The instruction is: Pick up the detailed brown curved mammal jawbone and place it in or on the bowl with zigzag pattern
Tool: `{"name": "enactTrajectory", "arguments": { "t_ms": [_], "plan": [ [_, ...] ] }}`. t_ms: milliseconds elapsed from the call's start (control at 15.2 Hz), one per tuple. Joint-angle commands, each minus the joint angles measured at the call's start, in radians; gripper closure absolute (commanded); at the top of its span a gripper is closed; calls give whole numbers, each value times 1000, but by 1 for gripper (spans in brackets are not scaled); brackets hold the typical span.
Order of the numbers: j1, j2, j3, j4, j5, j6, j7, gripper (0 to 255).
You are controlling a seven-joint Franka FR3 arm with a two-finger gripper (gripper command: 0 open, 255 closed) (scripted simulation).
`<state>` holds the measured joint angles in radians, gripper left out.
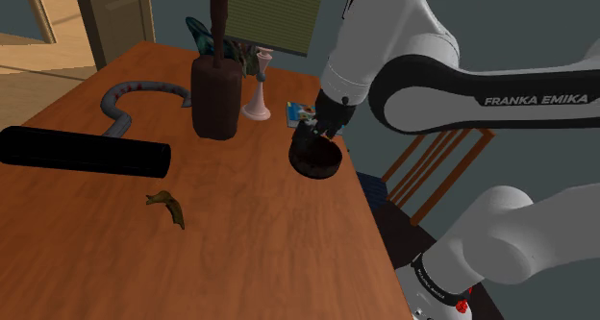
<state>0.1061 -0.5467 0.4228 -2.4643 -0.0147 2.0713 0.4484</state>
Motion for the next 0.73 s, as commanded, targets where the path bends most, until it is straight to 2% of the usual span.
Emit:
{"name": "enactTrajectory", "arguments": {
  "t_ms": [0,330,528,660],
  "plan": [
    [-6,61,58,17,-25,62,56,0],
    [-47,213,202,90,-144,163,210,0],
    [-84,323,295,151,-263,199,329,0],
    [-106,408,355,200,-369,206,422,0]
  ]
}}
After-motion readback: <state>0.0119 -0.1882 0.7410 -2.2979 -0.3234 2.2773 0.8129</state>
